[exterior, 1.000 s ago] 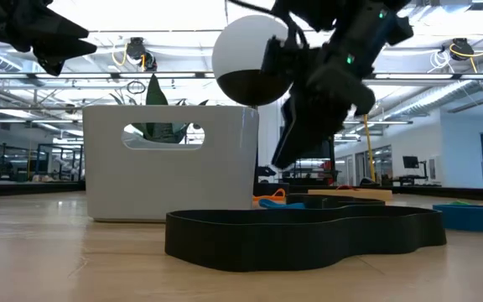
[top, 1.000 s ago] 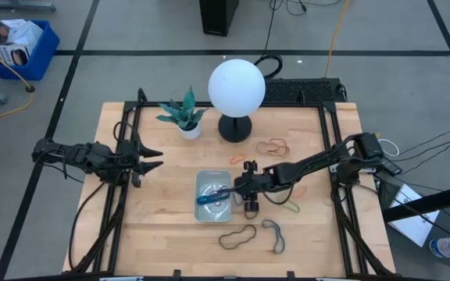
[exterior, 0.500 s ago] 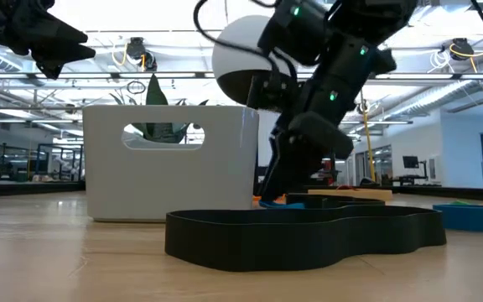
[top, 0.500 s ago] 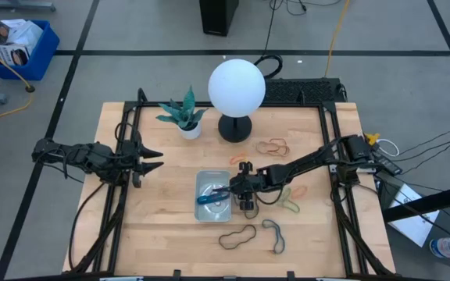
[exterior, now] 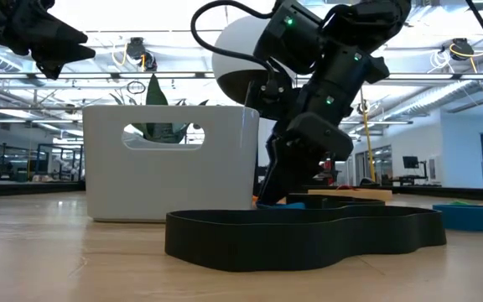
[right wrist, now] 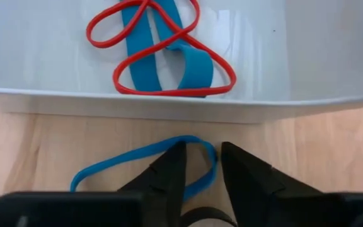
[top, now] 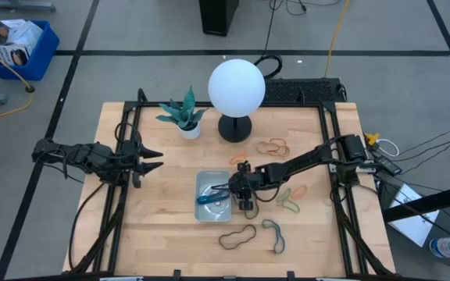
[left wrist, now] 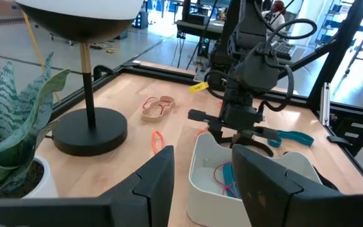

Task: Pick and place rubber bands into bin
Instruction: Put the small blue rubber band into the gray bin

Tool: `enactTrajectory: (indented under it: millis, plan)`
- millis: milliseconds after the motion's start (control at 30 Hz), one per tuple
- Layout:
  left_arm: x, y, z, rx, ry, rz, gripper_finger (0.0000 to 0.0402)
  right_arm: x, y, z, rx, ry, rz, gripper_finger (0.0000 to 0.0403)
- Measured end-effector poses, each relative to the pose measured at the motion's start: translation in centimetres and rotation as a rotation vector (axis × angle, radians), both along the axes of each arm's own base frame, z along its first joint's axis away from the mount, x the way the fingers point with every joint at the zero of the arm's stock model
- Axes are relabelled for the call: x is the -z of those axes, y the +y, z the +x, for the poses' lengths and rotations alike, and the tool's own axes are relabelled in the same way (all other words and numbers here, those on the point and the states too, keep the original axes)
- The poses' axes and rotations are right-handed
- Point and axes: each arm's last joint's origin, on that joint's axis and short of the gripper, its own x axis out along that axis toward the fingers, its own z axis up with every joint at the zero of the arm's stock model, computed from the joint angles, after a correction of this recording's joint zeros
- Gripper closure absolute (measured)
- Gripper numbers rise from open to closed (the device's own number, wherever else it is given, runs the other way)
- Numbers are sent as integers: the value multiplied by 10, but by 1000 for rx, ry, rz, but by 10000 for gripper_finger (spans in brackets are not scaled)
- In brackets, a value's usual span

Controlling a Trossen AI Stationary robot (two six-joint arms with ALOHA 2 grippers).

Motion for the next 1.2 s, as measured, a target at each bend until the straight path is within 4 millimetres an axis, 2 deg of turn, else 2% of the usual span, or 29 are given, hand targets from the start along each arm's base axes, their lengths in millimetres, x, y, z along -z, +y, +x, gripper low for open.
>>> enactTrajectory:
  millis: [233,433,600,767,867,1067,1200]
  plan:
    - [0,0,0,0,0,0,236,1,0,-2,-9,18,-6,395]
    - [0,0,0,0,0,0,236,-1,0,-3,5,18,-21,400]
    - [0,0,0,-3,-1,-17,236,-19,-2,-17,20,67,-46,401]
    - [0,0,1,-4,1,-17,236,-60,-9,-33,113,22,-141,402]
    - [0,0,1,-4,1,-17,236,-90,-12,-42,162,-78,-175,402]
    - [0,0,1,-4,0,-18,236,-156,-18,-62,262,-381,-195,402]
    - [0,0,1,-4,0,-18,236,-194,-20,-74,304,-614,-143,402]
